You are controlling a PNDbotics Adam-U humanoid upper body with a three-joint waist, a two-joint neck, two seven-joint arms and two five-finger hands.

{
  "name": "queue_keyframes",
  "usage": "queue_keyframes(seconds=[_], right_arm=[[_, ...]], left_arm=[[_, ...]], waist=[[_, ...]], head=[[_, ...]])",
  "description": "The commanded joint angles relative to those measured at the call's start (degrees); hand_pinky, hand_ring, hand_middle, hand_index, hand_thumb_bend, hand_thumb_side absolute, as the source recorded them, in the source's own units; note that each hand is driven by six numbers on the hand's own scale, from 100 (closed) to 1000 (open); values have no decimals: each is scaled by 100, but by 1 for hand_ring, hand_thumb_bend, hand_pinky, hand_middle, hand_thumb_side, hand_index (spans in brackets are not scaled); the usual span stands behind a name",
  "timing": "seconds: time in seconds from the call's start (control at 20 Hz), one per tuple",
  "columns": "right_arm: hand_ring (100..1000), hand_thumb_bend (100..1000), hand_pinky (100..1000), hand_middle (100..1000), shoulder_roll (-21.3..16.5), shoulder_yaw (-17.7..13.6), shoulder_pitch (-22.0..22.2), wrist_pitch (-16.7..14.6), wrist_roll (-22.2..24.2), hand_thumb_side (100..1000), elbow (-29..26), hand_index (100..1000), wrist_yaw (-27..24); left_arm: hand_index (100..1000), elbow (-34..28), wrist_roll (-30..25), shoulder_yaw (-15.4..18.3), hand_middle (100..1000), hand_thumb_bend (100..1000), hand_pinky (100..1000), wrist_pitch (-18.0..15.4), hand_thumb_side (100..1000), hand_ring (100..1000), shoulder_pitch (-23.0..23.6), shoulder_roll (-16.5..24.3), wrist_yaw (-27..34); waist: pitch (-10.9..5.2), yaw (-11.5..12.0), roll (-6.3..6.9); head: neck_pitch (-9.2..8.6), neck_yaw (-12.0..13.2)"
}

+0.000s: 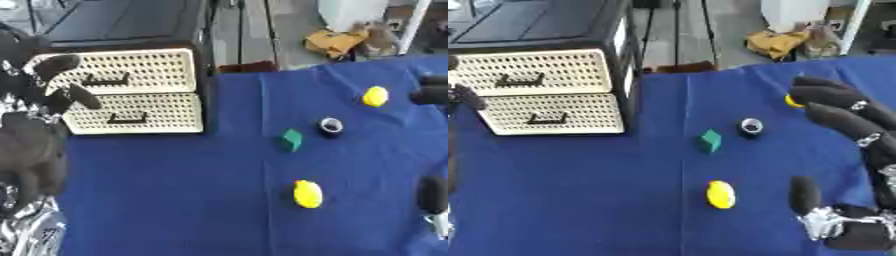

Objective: Pick up objects from table and place into drawer.

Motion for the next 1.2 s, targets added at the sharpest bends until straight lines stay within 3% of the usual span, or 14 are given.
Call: queue_keyframes(seconds=[0.05, 0.35, 0.7, 0.8, 1.05, 1.2], right_arm=[[912, 100, 758, 853, -59, -16, -46, 12, -68, 463, -59, 938, -79], [910, 100, 757, 853, -144, -46, 35, 59, -108, 475, -59, 937, -51], [899, 100, 750, 836, -89, -34, 167, 98, -119, 480, -59, 934, -80], [891, 100, 746, 825, -26, -23, 199, 74, -110, 479, -59, 930, -100], [860, 100, 723, 790, 95, 89, 254, -75, -135, 475, -59, 920, -398], [860, 100, 721, 788, 94, 91, 259, -79, -46, 490, -59, 917, -585]], left_arm=[[877, -75, 2, 58, 765, 100, 490, -58, 954, 749, -82, 132, -76], [926, -75, -116, 663, 758, 100, 424, -375, 853, 717, 58, 841, -547], [930, -75, -402, 1233, 719, 100, 299, -175, 716, 604, 183, 1826, -1154], [937, -75, -548, 1250, 715, 100, 278, -41, 702, 593, 232, 2109, -1328], [909, -75, -874, 1183, 551, 100, 100, 328, 628, 444, 325, 2738, -1715], [934, -75, -1110, 992, 542, 100, 100, 574, 632, 411, 431, 3146, -1966]], waist=[[-99, 21, -20], [-171, 127, 35], [-193, 156, 91], [-180, 138, 101], [-148, 86, 126], [-149, 41, 143]], head=[[-46, 3], [302, -21], [466, 43], [462, 83], [438, 125], [453, 160]])
